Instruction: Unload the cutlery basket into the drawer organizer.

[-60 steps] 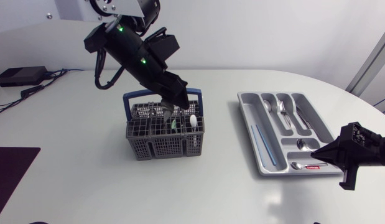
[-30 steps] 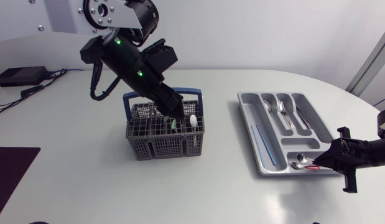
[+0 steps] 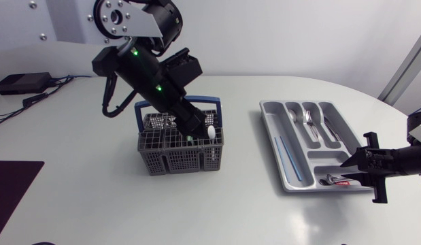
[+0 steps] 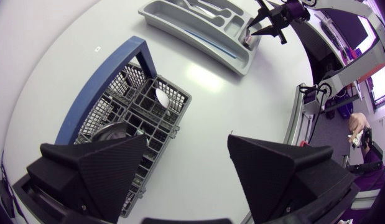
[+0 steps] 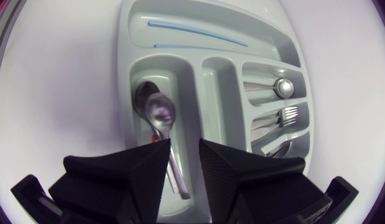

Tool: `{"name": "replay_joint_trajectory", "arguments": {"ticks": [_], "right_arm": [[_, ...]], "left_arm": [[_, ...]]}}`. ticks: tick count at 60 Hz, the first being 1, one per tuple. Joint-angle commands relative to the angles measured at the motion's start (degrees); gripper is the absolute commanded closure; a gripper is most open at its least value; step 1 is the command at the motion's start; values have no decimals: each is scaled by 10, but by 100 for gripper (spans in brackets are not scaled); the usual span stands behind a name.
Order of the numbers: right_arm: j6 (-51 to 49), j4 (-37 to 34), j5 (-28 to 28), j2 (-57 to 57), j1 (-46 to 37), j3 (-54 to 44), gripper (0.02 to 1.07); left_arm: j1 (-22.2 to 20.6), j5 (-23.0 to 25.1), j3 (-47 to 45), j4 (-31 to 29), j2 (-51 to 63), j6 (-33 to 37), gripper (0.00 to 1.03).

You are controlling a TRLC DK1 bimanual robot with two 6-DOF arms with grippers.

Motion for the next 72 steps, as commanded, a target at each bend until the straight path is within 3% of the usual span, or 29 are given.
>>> {"name": "replay_joint_trajectory", "arguments": {"ticks": [1,18,44,48,62,72], "right_arm": [[11,-1,-4,-21,2,7,50],[93,-43,-58,-93,-6,-18,37],[305,-160,-140,-224,27,-44,34],[314,-190,-156,-253,30,-53,34],[351,-195,-165,-333,57,-96,34],[382,-195,-169,-351,75,-100,34]], "left_arm": [[-8,-1,-18,4,-13,10,13],[-19,-2,-32,25,-23,27,13],[-20,35,-7,49,52,-83,13],[-20,26,-21,84,53,-110,16],[-20,-16,-34,139,62,-150,23],[-34,-61,-50,169,67,-172,36]]}}
